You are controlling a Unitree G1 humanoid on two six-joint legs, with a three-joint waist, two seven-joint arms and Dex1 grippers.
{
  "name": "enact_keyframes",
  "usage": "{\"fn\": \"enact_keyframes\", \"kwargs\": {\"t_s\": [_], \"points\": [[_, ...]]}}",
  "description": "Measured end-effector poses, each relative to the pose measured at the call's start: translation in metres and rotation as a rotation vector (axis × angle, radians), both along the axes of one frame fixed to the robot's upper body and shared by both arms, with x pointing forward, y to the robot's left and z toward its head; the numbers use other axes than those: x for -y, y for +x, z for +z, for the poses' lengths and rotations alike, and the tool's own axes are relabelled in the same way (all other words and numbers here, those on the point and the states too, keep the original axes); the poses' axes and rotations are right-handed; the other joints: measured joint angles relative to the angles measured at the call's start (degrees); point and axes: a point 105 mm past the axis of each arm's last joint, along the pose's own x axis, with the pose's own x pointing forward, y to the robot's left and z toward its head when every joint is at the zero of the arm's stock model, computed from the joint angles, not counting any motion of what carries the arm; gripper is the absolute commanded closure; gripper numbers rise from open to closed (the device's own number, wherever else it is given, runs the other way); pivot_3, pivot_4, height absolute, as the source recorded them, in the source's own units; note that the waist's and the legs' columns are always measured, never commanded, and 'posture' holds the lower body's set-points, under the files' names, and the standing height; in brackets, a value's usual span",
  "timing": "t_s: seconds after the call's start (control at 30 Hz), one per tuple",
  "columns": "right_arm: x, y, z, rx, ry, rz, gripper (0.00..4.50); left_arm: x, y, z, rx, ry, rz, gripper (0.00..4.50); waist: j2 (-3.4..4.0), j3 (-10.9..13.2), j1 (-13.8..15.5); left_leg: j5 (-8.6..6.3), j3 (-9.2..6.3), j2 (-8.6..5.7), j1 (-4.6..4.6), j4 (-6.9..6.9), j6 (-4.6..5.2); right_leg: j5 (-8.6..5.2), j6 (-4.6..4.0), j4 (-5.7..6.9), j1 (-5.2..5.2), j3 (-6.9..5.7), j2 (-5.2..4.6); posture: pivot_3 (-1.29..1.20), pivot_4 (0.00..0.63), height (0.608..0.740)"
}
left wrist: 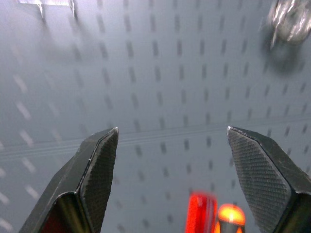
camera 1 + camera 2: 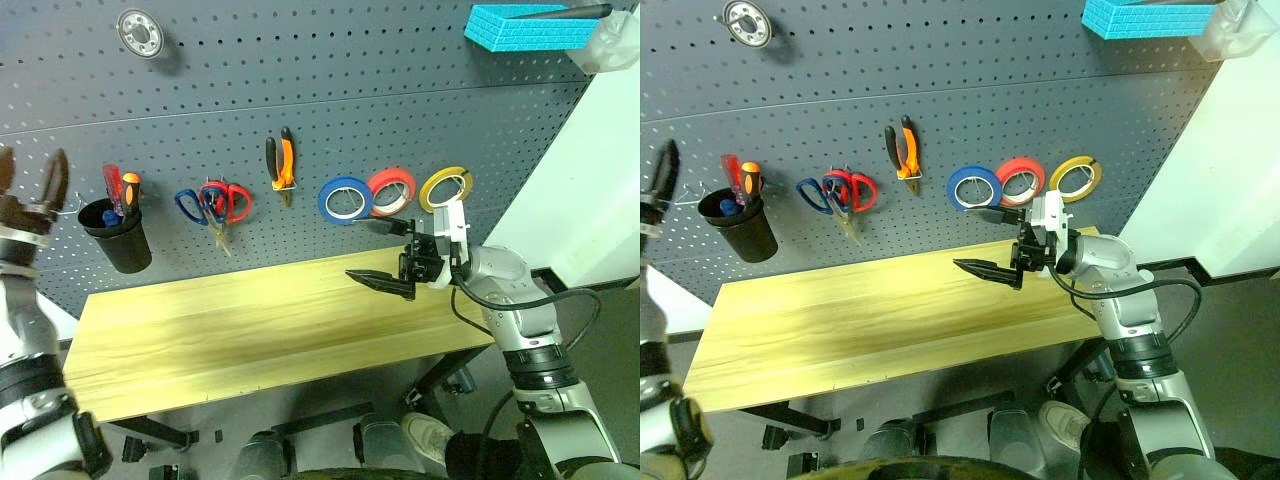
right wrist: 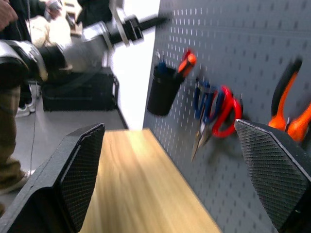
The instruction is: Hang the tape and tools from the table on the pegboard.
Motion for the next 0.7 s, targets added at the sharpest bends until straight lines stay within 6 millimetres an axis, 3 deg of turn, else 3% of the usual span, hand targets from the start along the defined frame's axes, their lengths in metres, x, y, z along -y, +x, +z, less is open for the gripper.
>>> {"fn": "enact_keyframes", "kwargs": {"t_s": [0.07, 0.17, 0.27, 0.33, 0.5, 0.7], "points": [[0.007, 0.004, -0.008, -0.011, -0.024, -0.031, 0.0, 0.018, -0.013, -0.007, -0.055, 0.048, -0.05, 0.77, 0.03, -0.01, 0.41, 0.0, 0.0, 0.0, 0.04, 0.01, 0.0, -0.11, -0.15, 0.01, 0.04, 0.0, 0.01, -0.07, 0.0, 0.739], [0.021, 0.007, -0.024, -0.04, -0.054, -0.088, 0.0, 0.039, -0.031, -0.037, -0.178, 0.086, -0.089, 0.77, 0.07, -0.02, 0.63, 0.0, 0.03, 0.01, 0.09, 0.01, 0.0, -0.18, -0.14, -0.03, 0.1, 0.0, 0.01, -0.05, 0.0, 0.739], [0.04, 0.006, -0.046, -0.072, -0.113, -0.155, 0.0, 0.06, -0.049, -0.082, -0.337, 0.132, -0.109, 0.77, 0.1, -0.04, 1.31, -0.01, 0.13, 0.0, 0.1, 0.02, 0.0, -0.25, -0.08, -0.12, 0.14, 0.05, 0.01, -0.04, 0.0, 0.739], [0.062, 0.004, -0.065, -0.114, -0.141, -0.234, 0.0, 0.072, -0.067, -0.125, -0.451, 0.107, -0.106, 0.77, 0.14, -0.07, 1.95, -0.05, 0.29, 0.01, 0.11, 0.04, 0.06, -0.26, -0.07, -0.18, 0.14, 0.17, 0.01, -0.04, 0.0, 0.739], [0.107, -0.008, -0.106, -0.2, -0.251, -0.373, 0.0, 0.083, -0.093, -0.196, -0.583, 0.035, -0.021, 0.77, 0.13, -0.09, 3.47, -0.17, 0.32, 0.02, 0.07, 0.3, -0.05, -0.27, -0.07, -0.24, -0.02, 0.11, 0.02, -0.04, 0.0, 0.739], [0.147, -0.019, -0.141, -0.265, -0.321, -0.534, 0.0, 0.095, -0.12, -0.258, -0.705, 0.059, 0.042, 0.77, 1.21, -0.75, 1.96, -0.77, 0.39, 0.26, -0.93, 1.19, 0.41, -0.26, -0.05, -1.61, 0.29, -0.53, -0.02, -0.06, 0.0, 0.739]]}}
